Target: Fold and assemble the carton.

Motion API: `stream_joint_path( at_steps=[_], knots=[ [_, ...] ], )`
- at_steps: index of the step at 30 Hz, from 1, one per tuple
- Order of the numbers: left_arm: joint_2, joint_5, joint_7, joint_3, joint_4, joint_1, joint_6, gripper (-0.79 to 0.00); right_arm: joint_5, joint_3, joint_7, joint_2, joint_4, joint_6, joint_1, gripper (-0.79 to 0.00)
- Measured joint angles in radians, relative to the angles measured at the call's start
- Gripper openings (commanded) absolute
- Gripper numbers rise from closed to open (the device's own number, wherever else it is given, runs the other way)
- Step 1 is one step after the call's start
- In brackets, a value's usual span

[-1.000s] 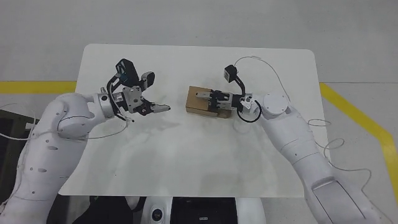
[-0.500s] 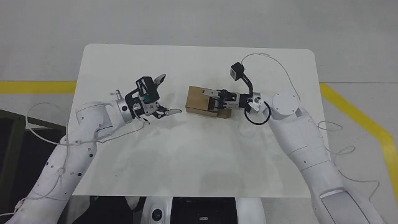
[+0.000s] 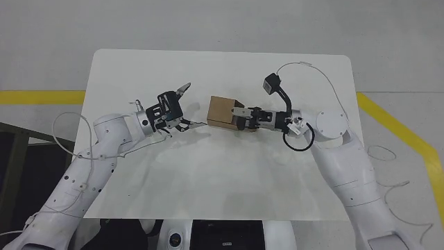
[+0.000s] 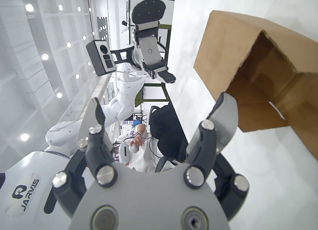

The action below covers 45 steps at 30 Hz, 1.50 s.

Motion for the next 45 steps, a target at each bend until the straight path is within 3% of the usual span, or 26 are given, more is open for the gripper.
stream_joint_path(
  at_steps=[4,7,14,19,30,45],
  knots=[
    [0.004,0.037,-0.061,0.001,-0.023,0.001,-0.035,0.000,-0.035,0.023,-0.026,0.012,-0.079,0.034,-0.052,0.000],
    [0.012,0.156,-0.038,0.015,-0.033,-0.019,-0.074,0.000,-0.056,0.037,-0.060,0.019,-0.133,0.057,-0.097,0.000],
    [-0.003,0.271,0.072,0.094,0.066,-0.111,-0.093,0.000,-0.082,0.047,-0.147,0.029,-0.212,0.132,-0.190,0.000],
    [-0.036,0.214,0.081,0.177,0.162,-0.199,-0.136,0.000,-0.083,0.037,-0.153,0.034,-0.237,0.160,-0.228,0.000],
    [-0.106,0.123,0.034,0.308,0.309,-0.331,-0.150,0.000,-0.034,0.019,-0.139,0.033,-0.109,0.027,-0.166,0.000],
    [-0.142,0.115,0.032,0.361,0.377,-0.396,-0.182,0.000,0.047,-0.038,-0.114,0.021,0.046,-0.063,-0.057,0.000]
  ],
)
